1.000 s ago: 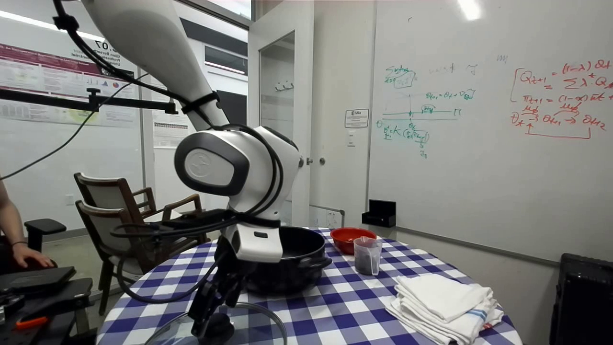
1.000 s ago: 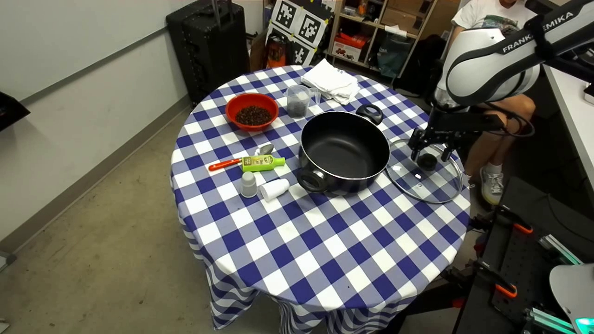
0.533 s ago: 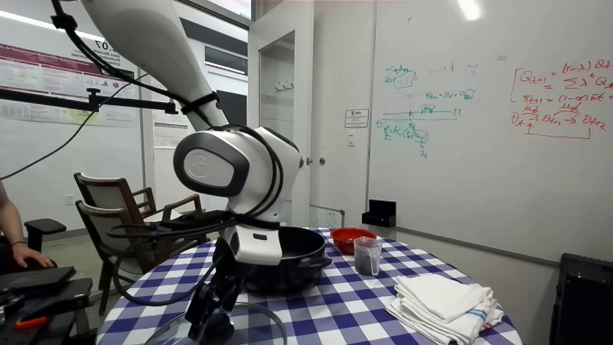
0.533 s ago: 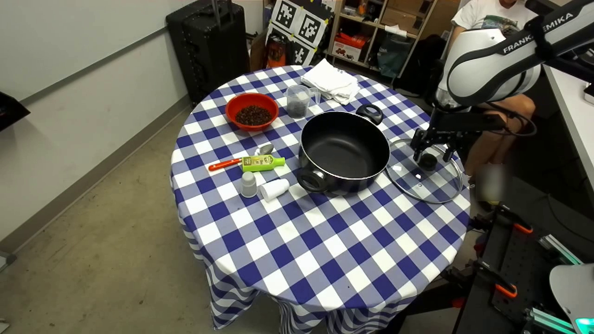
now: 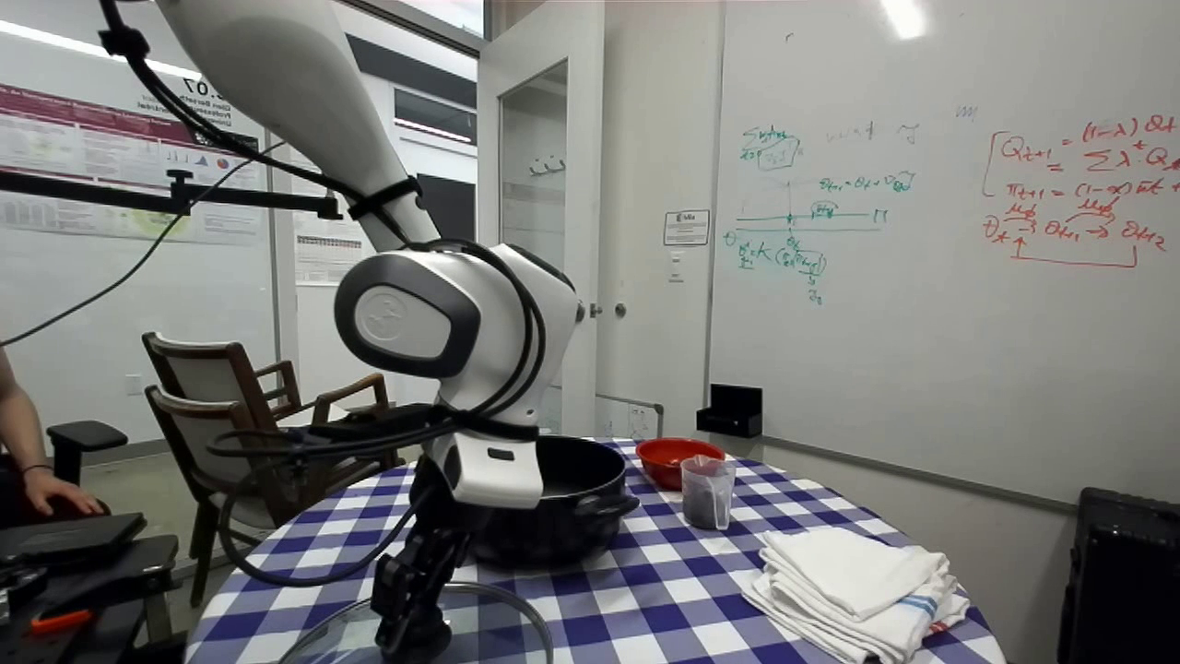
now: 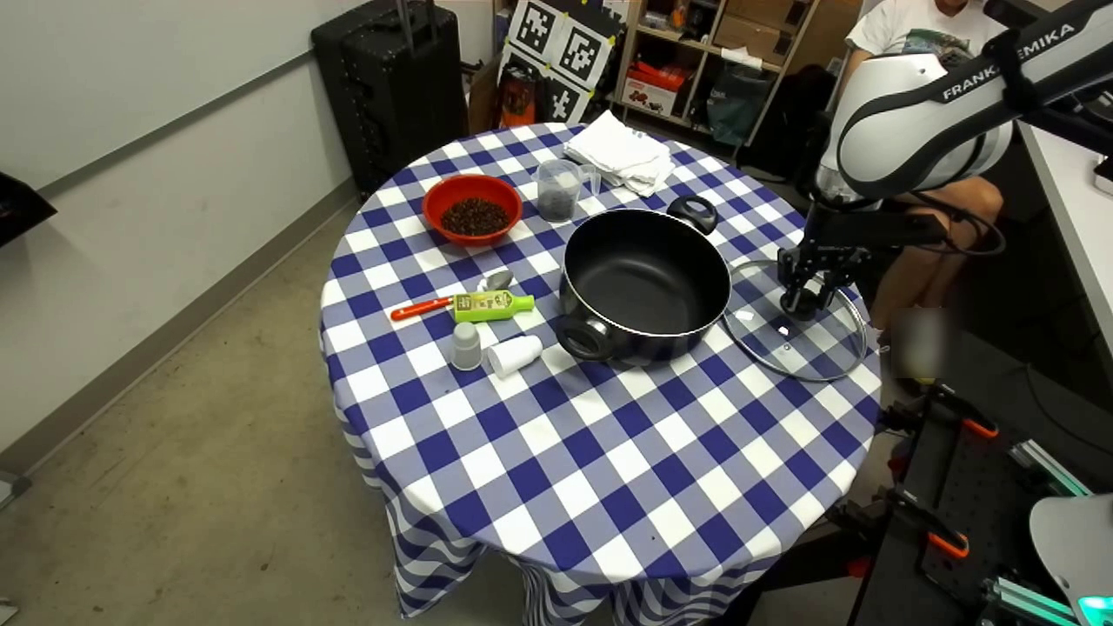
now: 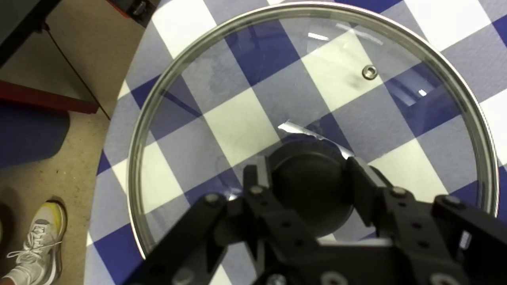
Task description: Put the glass lid on the black pot.
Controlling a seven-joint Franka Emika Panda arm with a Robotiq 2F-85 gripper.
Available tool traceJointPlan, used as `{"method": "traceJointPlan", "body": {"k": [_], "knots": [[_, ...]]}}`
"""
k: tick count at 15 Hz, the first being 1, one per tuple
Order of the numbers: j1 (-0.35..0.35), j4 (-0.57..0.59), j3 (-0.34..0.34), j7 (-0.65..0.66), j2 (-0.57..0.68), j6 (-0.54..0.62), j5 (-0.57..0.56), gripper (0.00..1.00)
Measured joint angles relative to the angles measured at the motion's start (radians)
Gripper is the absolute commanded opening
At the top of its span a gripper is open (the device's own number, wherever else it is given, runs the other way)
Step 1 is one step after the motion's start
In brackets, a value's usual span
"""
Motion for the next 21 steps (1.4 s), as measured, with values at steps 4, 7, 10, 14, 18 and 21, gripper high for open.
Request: {"method": "traceJointPlan", "body": {"k": [4, 7, 10, 14, 18, 21], "knots": [[0.000, 0.000, 0.000, 0.000, 0.000, 0.000, 0.000, 0.25], [0.001, -0.004, -0.011, 0.005, -0.004, -0.001, -0.011, 0.25], [0.010, -0.015, -0.062, 0.069, -0.041, -0.023, -0.101, 0.25], [0.027, -0.039, -0.134, 0.200, -0.196, -0.088, -0.296, 0.25], [0.027, -0.030, -0.106, 0.265, -0.386, -0.170, -0.458, 0.25], [0.031, 0.008, -0.022, 0.236, -0.494, -0.222, -0.482, 0.25]]}}
